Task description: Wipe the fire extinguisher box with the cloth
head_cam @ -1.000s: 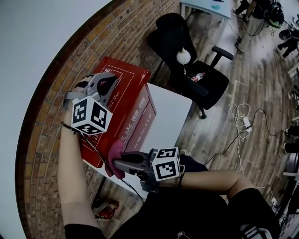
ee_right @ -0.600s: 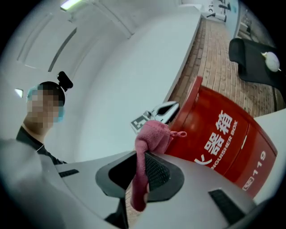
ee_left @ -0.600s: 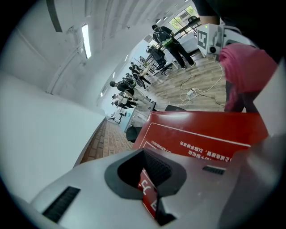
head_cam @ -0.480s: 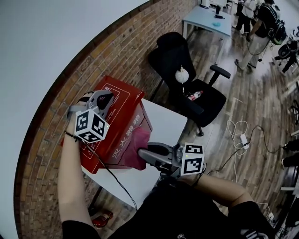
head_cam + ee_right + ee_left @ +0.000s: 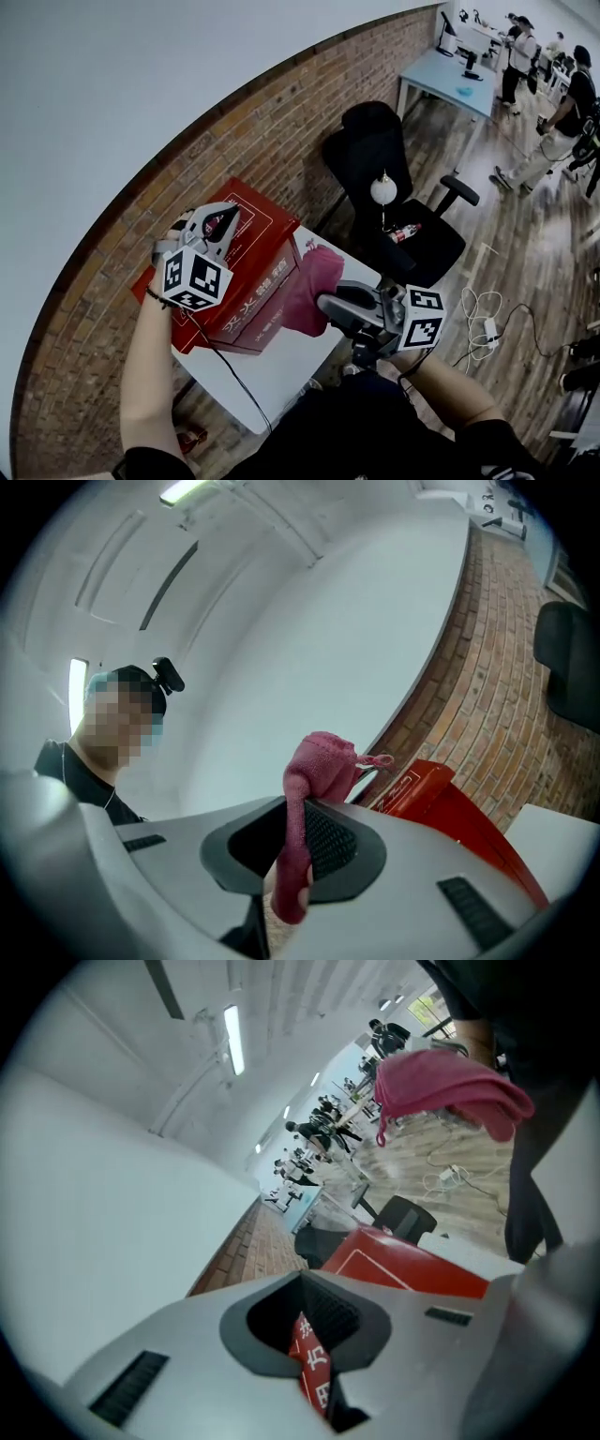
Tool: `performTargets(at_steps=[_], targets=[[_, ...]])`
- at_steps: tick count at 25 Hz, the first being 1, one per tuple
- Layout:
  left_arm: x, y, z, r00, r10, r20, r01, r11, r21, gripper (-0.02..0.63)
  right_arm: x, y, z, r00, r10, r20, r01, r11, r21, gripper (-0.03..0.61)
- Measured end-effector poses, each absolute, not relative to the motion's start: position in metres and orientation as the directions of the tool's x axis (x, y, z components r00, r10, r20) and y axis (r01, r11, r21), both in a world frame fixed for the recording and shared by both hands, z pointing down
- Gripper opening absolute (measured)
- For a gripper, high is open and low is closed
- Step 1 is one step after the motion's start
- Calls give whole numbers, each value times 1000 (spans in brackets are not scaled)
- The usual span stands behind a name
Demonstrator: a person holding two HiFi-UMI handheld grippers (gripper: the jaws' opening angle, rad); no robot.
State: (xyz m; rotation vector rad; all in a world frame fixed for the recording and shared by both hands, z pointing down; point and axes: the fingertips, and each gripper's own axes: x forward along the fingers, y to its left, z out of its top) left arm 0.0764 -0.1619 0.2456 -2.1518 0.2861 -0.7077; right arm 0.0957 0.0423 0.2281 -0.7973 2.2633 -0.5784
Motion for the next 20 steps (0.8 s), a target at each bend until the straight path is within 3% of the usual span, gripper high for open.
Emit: performTargets(at_steps=[5,13,20], targets=[[59,-122,202,871,-404,278,-153,-762,-630,21,102,35,209,-644,-611,-461,-347,769,-537,61],[7,-67,192,893,-407,194,-334,-887,-319,20,80,29,193,-745,-458,-485,-207,850,-485,61],[-39,-20,221,878,-425,220,-438,-899,15,20,41,39,179,-829,-269,-490,-43,904,-425,61]])
